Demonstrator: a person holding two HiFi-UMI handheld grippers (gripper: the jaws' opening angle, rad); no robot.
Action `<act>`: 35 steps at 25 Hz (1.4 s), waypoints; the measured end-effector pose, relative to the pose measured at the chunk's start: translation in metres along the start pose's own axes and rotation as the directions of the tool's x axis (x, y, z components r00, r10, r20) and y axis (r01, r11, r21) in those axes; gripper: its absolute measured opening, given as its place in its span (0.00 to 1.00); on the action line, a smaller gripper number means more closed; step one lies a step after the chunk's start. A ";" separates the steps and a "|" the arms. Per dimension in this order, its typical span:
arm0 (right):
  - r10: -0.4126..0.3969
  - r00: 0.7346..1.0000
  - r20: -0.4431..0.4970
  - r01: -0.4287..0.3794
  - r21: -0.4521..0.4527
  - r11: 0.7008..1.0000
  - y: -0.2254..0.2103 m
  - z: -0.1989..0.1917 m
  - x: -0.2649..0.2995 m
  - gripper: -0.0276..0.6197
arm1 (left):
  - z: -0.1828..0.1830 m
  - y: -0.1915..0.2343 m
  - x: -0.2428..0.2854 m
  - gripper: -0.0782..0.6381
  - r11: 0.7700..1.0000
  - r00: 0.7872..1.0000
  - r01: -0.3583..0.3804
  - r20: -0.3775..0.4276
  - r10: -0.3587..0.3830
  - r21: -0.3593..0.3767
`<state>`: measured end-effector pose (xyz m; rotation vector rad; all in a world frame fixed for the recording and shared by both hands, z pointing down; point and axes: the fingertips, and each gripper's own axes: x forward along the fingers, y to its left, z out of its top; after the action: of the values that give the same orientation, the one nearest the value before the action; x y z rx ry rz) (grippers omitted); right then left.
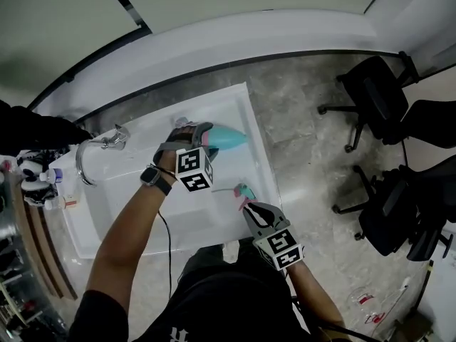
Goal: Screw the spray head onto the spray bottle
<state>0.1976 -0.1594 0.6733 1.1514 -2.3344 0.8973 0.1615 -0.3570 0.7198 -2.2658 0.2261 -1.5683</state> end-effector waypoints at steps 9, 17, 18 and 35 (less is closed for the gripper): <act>-0.135 0.967 -0.215 0.113 -0.113 0.987 -0.040 -0.037 0.045 0.23 | -0.012 -0.006 0.023 0.60 0.997 0.996 0.061 -0.071 -0.058 0.039; -0.218 0.901 -0.374 0.149 -0.206 0.967 -0.057 -0.063 0.071 0.27 | -0.022 -0.013 0.044 0.63 0.992 0.986 0.099 -0.139 -0.088 0.077; -0.223 0.894 -0.390 0.148 -0.212 0.966 -0.059 -0.065 0.073 0.27 | -0.023 -0.014 0.046 0.63 0.991 0.985 0.103 -0.146 -0.090 0.084; -0.171 0.839 -0.517 0.096 -0.169 0.981 -0.056 -0.069 0.094 0.29 | -0.030 -0.020 0.068 0.69 0.985 0.979 0.122 -0.179 -0.100 0.119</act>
<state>0.1916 -0.1900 0.7993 0.8580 -1.8080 0.8559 0.1565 -0.3678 0.7961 -2.0775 0.0413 -1.7844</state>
